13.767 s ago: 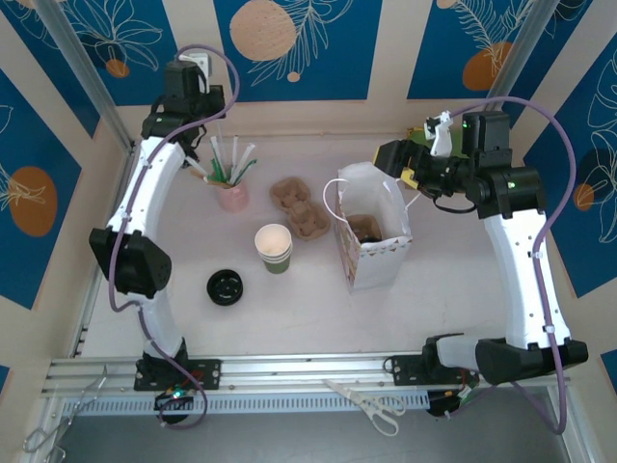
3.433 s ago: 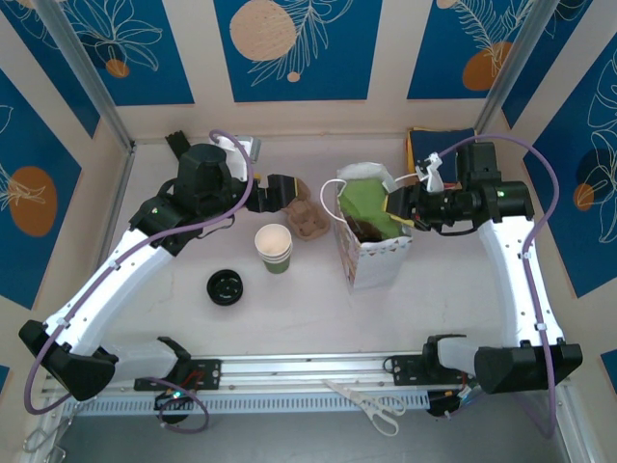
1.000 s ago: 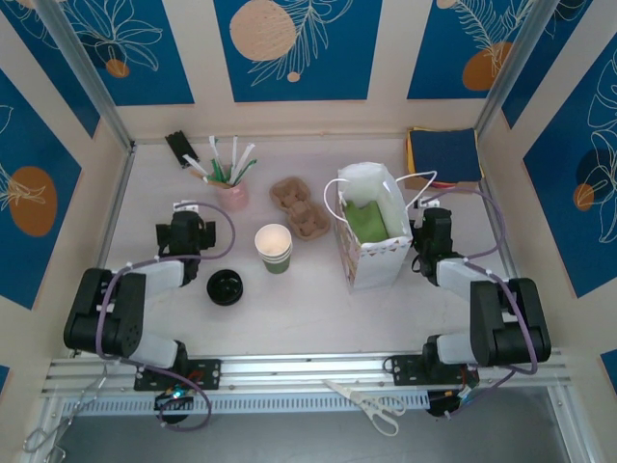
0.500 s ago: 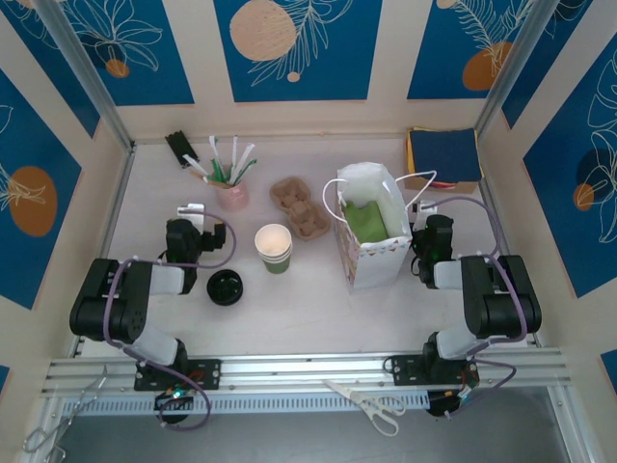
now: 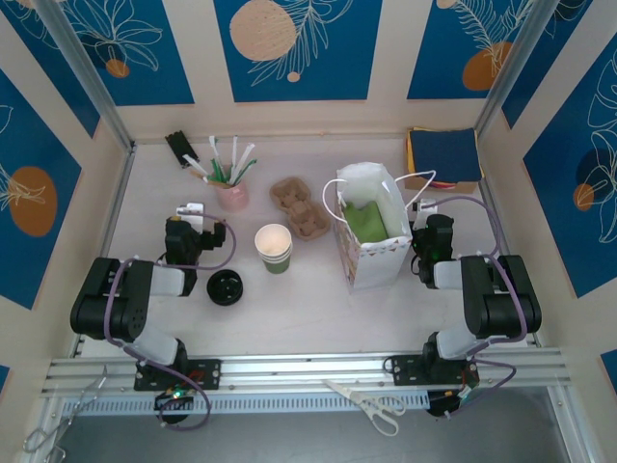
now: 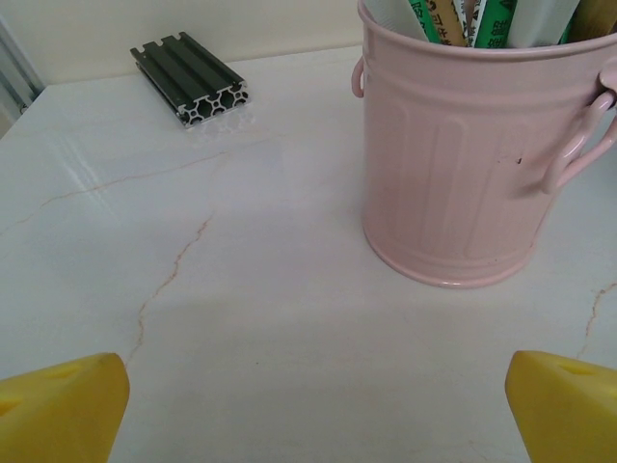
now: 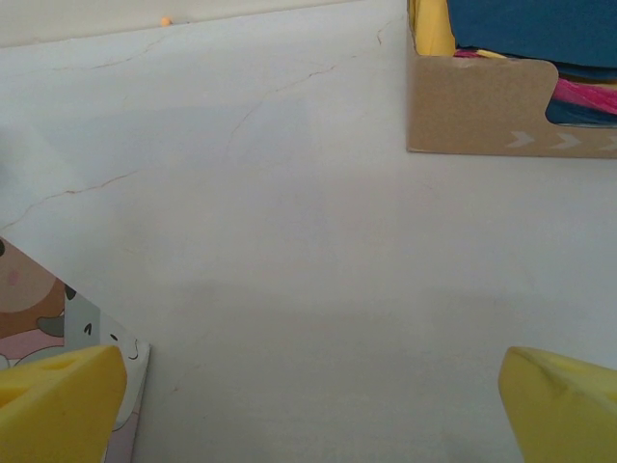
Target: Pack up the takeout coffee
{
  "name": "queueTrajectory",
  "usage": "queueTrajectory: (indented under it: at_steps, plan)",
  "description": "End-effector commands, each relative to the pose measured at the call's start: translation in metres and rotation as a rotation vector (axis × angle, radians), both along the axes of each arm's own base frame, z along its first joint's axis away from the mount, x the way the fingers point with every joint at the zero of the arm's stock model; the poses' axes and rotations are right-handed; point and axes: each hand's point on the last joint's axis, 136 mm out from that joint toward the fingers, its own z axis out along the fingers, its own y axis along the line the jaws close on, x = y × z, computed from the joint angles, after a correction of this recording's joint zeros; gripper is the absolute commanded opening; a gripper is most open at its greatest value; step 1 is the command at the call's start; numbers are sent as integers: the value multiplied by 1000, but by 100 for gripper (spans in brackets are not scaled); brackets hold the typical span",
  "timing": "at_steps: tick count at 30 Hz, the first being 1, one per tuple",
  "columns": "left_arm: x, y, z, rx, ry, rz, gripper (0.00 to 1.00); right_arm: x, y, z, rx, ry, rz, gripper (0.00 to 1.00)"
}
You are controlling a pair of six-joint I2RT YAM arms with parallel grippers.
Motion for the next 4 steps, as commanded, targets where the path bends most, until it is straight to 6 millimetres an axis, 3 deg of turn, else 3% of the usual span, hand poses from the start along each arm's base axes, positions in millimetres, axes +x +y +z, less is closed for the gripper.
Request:
queueTrajectory:
  at_steps: [1, 4]
  plan:
    - [0, 6, 3, -4, -25, 20, 100, 10, 3, 16, -11, -58, 23, 99]
    - [0, 6, 3, -4, -26, 20, 100, 9, 4, 17, -11, -61, 24, 99]
